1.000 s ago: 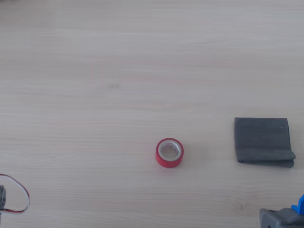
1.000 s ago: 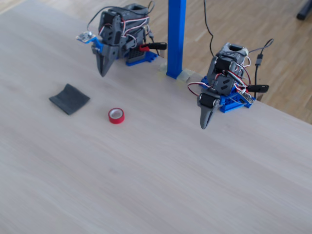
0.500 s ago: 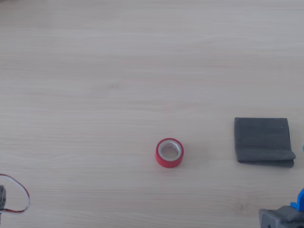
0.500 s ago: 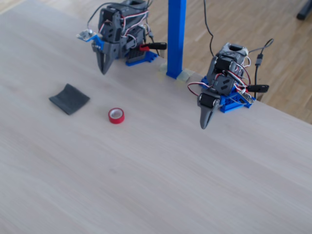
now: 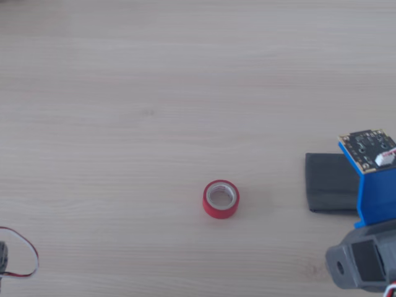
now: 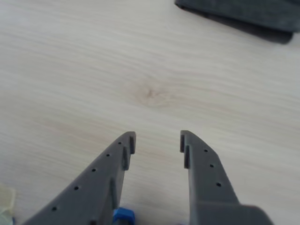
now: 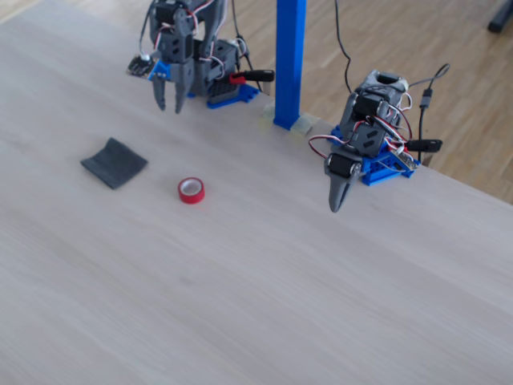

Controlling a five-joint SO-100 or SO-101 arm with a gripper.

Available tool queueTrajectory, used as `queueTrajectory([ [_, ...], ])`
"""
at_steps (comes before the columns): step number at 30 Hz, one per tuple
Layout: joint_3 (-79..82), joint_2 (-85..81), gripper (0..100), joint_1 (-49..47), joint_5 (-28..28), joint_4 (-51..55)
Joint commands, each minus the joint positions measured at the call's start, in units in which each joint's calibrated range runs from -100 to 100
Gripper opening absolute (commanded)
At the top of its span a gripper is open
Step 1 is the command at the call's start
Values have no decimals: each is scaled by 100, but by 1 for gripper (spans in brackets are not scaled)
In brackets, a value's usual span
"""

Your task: Grab the red tape and move it to the grey mat

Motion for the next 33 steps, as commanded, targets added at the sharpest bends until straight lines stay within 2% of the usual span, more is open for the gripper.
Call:
queueTrajectory([
  [1, -996, 724, 17, -267, 23, -43],
  [7, -1936, 1612, 19, -592, 18, -136],
  [20, -2479, 3148, 19, -1494, 23, -2070],
  [33, -3545, 4385, 19, -1638, 23, -2163],
])
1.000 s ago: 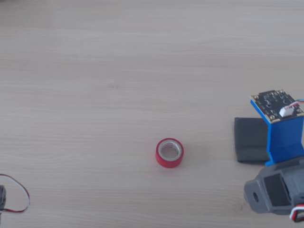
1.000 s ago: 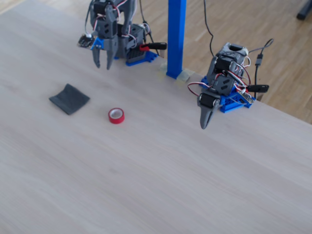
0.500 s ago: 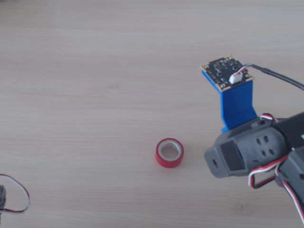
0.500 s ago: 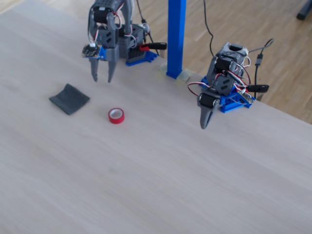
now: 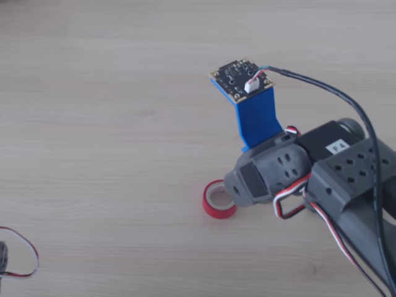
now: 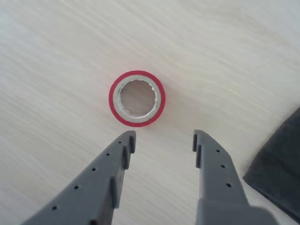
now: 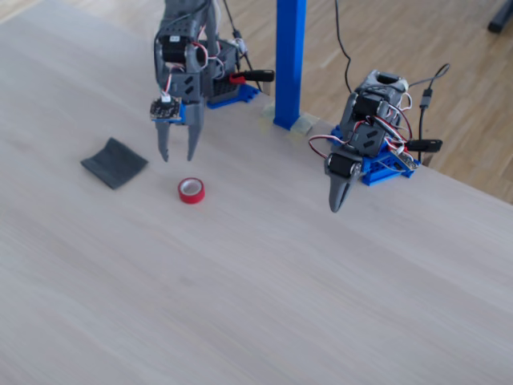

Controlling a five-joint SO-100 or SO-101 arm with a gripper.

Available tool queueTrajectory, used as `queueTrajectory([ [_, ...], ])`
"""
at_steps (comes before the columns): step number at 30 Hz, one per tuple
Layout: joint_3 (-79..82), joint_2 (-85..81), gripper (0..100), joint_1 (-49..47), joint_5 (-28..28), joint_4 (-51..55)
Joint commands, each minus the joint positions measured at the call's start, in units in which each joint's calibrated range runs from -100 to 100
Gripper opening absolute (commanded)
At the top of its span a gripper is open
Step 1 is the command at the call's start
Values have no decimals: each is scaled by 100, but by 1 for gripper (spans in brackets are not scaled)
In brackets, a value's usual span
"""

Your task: Grab the red tape and move it to the grey mat

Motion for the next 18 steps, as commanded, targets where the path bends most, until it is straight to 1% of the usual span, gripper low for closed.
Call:
queueTrajectory([
  [1, -367, 147, 19, -23, -3, -63],
  [5, -385, 346, 19, 40, -8, -105],
  [10, -304, 712, 19, 49, -8, -800],
  [18, -313, 1235, 19, 49, -8, -1242],
])
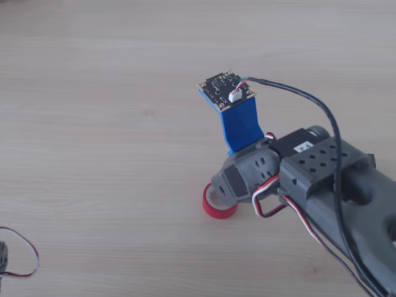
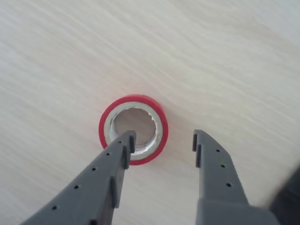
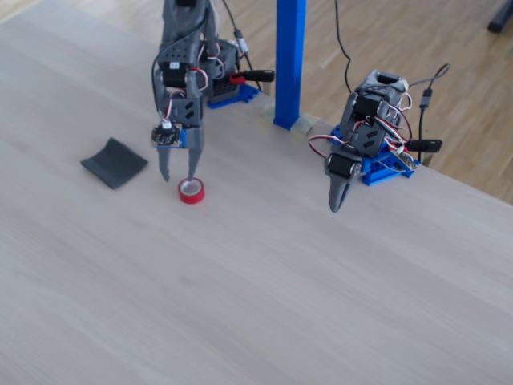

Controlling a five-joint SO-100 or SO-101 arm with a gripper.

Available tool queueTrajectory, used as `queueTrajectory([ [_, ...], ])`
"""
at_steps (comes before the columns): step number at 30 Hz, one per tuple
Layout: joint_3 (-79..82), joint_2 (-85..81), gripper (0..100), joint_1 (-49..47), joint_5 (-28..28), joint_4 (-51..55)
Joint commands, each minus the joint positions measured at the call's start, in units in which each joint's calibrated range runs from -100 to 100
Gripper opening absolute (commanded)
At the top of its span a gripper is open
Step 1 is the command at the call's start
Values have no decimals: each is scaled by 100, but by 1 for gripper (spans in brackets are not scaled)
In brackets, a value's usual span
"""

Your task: Grab the red tape and move it to the grey mat

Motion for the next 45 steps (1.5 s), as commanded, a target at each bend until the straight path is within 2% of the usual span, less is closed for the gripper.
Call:
queueTrajectory([
  [1, -196, 111, 19, 66, 2, -289],
  [11, -269, 542, 19, 75, -8, -407],
  [17, -305, 833, 18, 75, -196, -577],
  [21, -332, 899, 12, 75, -191, -789],
  [25, -278, 808, 1, 75, -186, -781],
  [41, -242, -653, 2, 75, -186, -721],
  [45, -169, -960, 2, 336, -181, -704],
])
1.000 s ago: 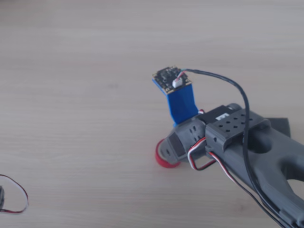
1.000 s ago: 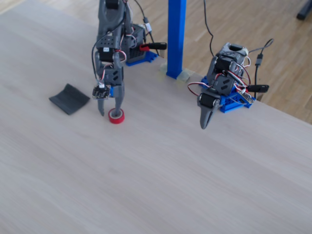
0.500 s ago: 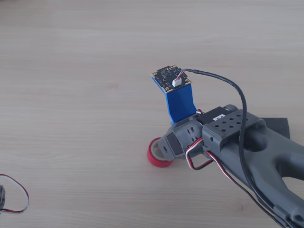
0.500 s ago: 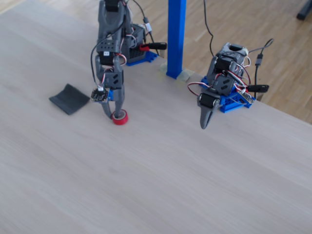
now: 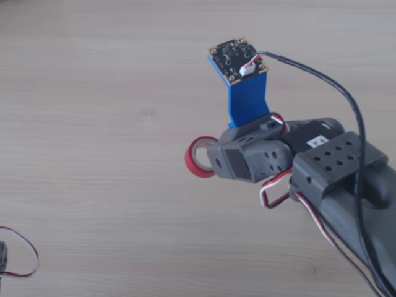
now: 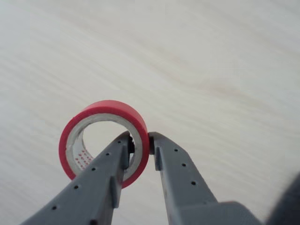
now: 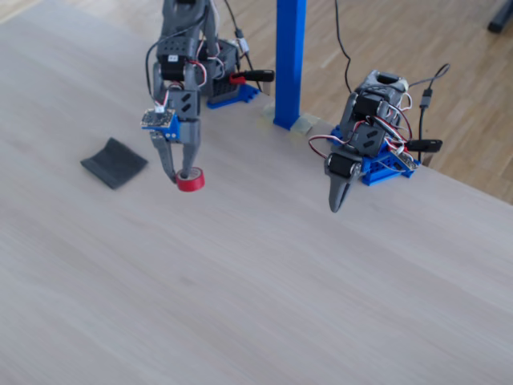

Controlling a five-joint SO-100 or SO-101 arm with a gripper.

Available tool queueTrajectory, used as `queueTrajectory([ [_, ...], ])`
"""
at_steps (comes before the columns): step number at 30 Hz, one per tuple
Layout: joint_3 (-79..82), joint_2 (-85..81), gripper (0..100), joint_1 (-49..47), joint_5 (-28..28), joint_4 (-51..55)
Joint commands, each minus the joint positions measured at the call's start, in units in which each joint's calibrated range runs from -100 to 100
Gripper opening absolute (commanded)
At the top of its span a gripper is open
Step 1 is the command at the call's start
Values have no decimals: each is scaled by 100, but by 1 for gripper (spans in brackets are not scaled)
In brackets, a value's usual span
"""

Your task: Grab the red tape and move it to the grey mat

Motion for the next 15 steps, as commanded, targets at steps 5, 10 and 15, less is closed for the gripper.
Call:
queueTrajectory([
  [5, 535, -1009, 2, 698, 1, 24],
  [10, 1122, -1781, 2, 1194, 1, 15],
  [15, 1511, -2379, 2, 1708, 1, 15],
])
